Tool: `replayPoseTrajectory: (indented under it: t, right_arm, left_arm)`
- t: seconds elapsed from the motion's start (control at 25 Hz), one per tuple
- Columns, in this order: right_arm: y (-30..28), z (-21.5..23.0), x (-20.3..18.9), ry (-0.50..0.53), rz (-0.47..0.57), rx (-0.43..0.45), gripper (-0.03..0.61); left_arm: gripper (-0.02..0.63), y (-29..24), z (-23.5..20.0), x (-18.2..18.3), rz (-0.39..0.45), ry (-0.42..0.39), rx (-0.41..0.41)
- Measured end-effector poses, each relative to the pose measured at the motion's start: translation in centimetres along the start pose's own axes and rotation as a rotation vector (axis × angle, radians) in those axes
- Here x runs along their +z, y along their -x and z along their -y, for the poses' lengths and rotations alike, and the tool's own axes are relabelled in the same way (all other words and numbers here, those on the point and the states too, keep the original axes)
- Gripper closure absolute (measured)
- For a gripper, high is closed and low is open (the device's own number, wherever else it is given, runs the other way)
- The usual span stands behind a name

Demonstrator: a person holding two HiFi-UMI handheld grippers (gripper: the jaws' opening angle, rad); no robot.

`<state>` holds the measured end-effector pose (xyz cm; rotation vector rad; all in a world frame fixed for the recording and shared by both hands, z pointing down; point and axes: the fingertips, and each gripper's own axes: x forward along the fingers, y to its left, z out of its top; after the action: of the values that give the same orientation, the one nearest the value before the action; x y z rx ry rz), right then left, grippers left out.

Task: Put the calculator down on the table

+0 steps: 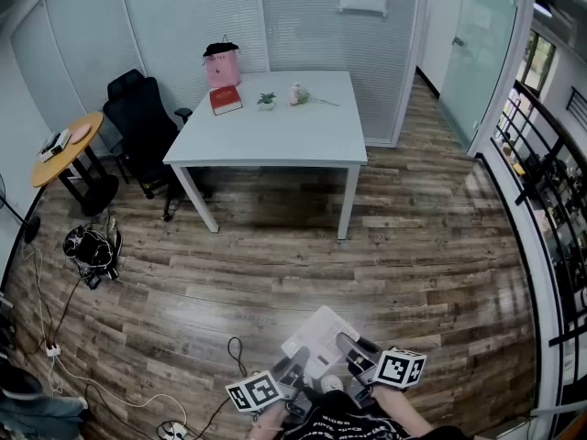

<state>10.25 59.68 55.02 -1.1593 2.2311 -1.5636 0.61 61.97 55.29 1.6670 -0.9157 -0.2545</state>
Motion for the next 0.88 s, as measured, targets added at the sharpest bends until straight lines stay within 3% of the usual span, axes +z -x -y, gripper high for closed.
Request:
replayPoseTrajectory:
  t: [0.52,0.88]
  right_arm:
    - [-2.1,-1.6,-0.3,0.007,0.001,0.033,0.459]
    - [-3.6,-0.6,-1.6,-0.009,0.051,-0.035,0.446]
  left_arm:
    - [0.51,0.9,-1.0,1.7,0.013,-0.029,-0.04]
    - [0.511,0.7,-3.0,2.9,-0.06,-0.067,-0.047]
